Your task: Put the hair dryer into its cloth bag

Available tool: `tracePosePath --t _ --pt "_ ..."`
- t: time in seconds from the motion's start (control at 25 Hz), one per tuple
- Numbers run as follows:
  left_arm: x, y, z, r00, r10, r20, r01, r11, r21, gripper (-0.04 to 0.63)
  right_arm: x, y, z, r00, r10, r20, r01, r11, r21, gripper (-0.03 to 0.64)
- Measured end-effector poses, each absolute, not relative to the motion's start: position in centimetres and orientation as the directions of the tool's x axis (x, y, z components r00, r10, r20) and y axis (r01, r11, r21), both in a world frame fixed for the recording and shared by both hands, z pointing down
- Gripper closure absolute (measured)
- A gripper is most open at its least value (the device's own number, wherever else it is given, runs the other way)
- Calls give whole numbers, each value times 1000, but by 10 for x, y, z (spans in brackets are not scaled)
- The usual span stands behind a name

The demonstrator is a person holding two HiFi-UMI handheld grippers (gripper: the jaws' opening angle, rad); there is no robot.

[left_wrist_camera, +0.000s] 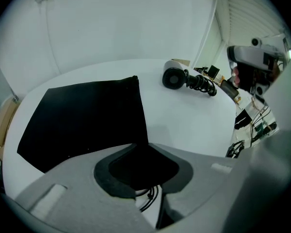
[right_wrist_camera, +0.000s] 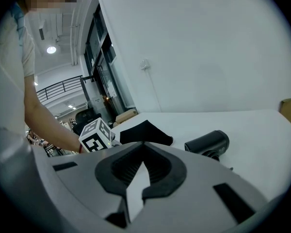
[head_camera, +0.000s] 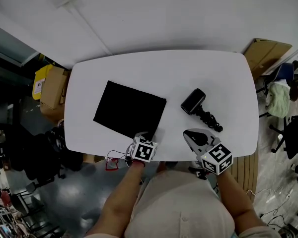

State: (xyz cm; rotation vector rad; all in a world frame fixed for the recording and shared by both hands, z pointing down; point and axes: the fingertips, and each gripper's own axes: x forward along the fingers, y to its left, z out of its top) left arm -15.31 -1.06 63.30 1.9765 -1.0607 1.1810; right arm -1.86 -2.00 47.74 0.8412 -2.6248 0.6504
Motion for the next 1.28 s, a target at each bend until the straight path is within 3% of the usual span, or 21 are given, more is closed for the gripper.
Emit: tracePosePath --t 0.44,0.68,1.28 --pt "-154 -13 629 323 -304 896 -872 -464 157 526 -18 -23 479 -782 -462 418 -605 724 -332 597" --pt "-158 -18 616 380 -334 863 -887 -395 238 566 -24 -23 481 -789 -448 421 -595 729 -338 597" --pt "-166 -47 552 474 -509 719 -880 -276 386 568 -18 -30 494 -757 -439 483 -610 739 -285 597"
